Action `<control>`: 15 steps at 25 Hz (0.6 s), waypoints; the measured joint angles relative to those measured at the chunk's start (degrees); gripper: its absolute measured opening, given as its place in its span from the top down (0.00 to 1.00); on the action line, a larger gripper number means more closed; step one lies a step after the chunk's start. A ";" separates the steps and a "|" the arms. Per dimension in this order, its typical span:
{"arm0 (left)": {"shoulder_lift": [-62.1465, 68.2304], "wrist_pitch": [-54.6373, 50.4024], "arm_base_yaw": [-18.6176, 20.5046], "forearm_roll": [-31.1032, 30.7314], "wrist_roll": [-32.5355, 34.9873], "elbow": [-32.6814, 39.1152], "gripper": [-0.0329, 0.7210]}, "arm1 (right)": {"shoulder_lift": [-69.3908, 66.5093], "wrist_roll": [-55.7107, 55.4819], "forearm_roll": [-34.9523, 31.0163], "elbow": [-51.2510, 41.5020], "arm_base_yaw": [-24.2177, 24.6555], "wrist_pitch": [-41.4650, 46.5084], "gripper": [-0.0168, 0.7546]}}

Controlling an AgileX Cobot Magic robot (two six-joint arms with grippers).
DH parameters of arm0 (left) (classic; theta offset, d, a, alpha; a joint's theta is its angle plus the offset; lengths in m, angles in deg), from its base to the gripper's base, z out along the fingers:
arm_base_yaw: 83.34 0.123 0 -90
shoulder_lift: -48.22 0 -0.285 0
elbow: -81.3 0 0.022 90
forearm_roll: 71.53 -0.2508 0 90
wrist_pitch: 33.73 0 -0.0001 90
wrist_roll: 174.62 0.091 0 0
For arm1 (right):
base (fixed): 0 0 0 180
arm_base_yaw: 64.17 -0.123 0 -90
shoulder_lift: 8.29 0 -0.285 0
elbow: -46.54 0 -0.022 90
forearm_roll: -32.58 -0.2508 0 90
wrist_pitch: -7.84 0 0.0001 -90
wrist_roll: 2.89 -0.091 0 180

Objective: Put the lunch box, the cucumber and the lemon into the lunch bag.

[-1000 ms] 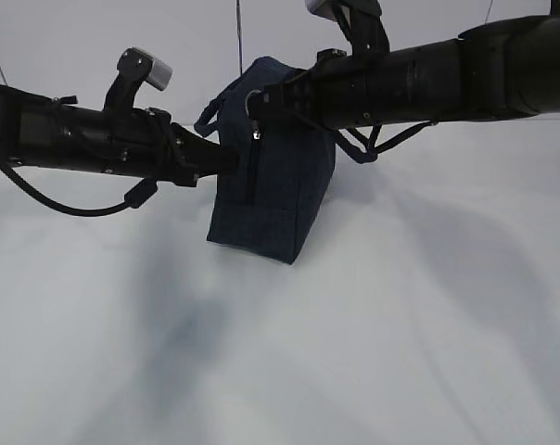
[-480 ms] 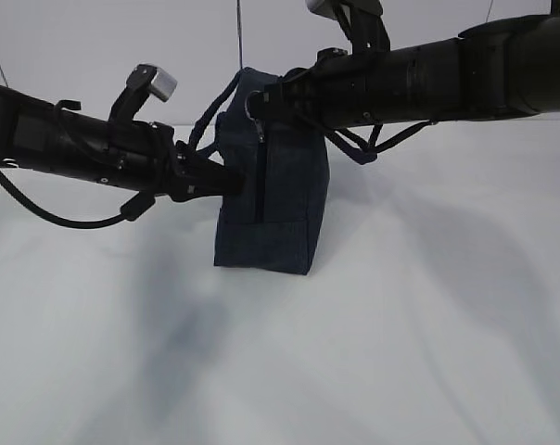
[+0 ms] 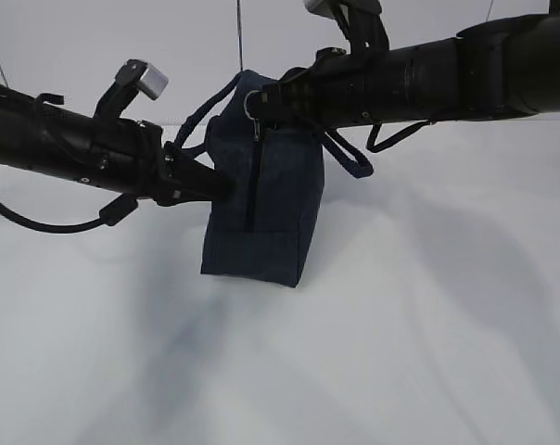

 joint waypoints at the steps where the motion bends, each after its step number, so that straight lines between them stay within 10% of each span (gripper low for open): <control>1: -0.47 0.12 0.00 -0.69 -0.49 0.10 0.96 | 0.00 0.00 -0.10 0.00 0.00 -0.13 0.98; 15: -3.29 0.69 0.00 -5.77 -6.58 0.10 0.96 | 0.12 0.39 -0.21 1.58 0.72 -1.08 0.98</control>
